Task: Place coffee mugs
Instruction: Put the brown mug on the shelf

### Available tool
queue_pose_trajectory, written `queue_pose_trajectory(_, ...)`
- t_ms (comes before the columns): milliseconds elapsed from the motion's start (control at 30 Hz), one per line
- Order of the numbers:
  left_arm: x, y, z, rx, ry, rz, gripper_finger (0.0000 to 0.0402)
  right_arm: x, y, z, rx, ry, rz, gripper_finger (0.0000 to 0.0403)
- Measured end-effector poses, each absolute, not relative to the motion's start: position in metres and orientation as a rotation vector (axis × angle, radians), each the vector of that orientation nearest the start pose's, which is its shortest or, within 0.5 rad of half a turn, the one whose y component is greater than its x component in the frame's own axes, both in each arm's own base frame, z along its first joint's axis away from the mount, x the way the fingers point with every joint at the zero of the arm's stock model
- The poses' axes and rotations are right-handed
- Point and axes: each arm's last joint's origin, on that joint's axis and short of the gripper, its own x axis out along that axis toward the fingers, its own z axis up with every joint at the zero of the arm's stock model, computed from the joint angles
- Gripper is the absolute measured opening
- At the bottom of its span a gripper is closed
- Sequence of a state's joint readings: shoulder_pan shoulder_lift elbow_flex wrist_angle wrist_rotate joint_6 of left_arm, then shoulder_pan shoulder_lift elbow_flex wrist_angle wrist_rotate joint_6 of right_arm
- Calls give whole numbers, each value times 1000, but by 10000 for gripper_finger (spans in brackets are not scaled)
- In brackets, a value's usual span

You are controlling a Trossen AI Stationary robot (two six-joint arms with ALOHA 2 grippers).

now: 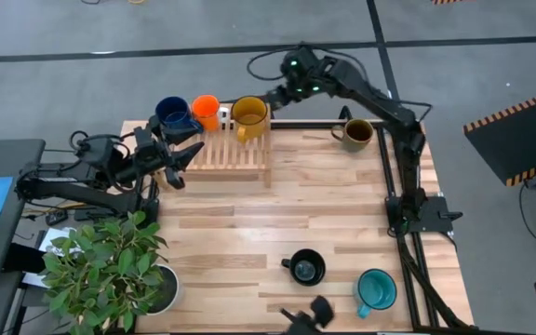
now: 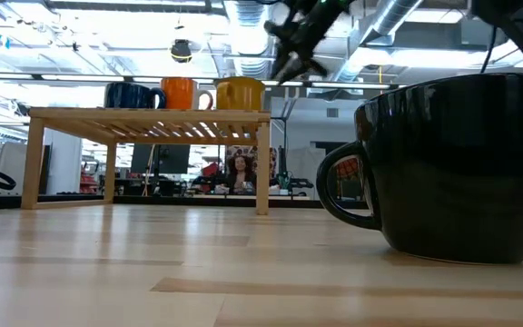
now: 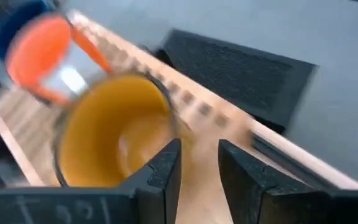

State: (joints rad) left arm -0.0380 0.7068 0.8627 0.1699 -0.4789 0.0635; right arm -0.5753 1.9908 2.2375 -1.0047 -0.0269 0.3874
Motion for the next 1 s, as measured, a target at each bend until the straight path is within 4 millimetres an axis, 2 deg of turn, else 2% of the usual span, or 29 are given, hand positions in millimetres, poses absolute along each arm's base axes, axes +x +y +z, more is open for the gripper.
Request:
queue_pose_trajectory(200,142,8,400,-16,-276,455,181,310,-197,408,432,953,-607,133)
queue_pose_trajectory(267,142,8,398,-31,-266,452,181,300,-185,410,407,996,-603,133)
queue_pose_trajectory(400,143,8,394,-60,-230,447,181,274,-158,407,383,972,-594,133)
queue_pose_trajectory(667,144,7,392,-67,-210,413,181,207,-104,351,522,841,-645,134)
queue_pose_trajectory(733,144,7,392,-68,-212,410,181,194,-98,342,558,811,-687,134)
queue_pose_trajectory(833,144,7,393,-85,-219,408,181,181,-97,339,589,783,-761,134)
queue_pose_trajectory(1000,144,7,392,-101,-222,406,181,175,-107,338,625,766,-847,133)
